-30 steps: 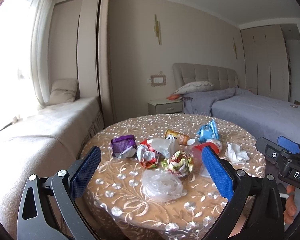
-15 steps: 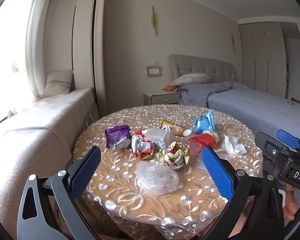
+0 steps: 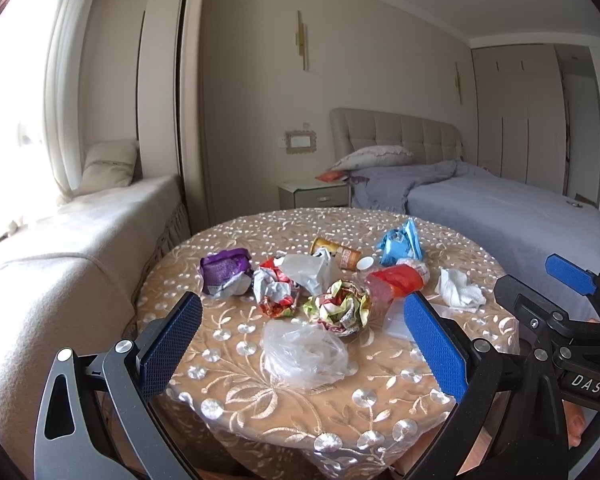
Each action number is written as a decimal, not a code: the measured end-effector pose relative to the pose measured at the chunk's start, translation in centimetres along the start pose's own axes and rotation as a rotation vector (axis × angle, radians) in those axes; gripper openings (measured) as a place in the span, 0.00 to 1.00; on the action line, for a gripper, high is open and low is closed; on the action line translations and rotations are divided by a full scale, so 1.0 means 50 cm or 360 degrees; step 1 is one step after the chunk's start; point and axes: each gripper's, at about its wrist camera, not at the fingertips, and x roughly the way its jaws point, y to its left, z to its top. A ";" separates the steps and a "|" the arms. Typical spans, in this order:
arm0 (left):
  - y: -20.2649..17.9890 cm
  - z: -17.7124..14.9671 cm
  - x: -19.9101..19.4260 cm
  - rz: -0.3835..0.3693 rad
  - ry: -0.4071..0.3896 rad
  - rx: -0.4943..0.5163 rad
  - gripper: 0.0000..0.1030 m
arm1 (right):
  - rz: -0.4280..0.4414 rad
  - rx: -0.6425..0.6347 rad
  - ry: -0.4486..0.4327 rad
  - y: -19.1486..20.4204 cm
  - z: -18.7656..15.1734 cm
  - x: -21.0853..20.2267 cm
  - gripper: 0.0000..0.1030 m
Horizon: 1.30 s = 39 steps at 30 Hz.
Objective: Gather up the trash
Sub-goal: 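Move both tools toward the trash on the table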
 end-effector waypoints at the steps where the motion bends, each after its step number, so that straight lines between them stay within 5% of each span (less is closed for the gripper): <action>1: 0.000 0.000 0.000 0.0001 0.0001 -0.0004 0.96 | 0.0000 -0.0010 -0.0005 0.002 0.000 -0.001 0.96; 39: -0.024 -0.007 0.060 -0.0014 0.0139 0.0003 0.96 | 0.0011 0.0073 0.0055 -0.048 -0.014 0.041 0.96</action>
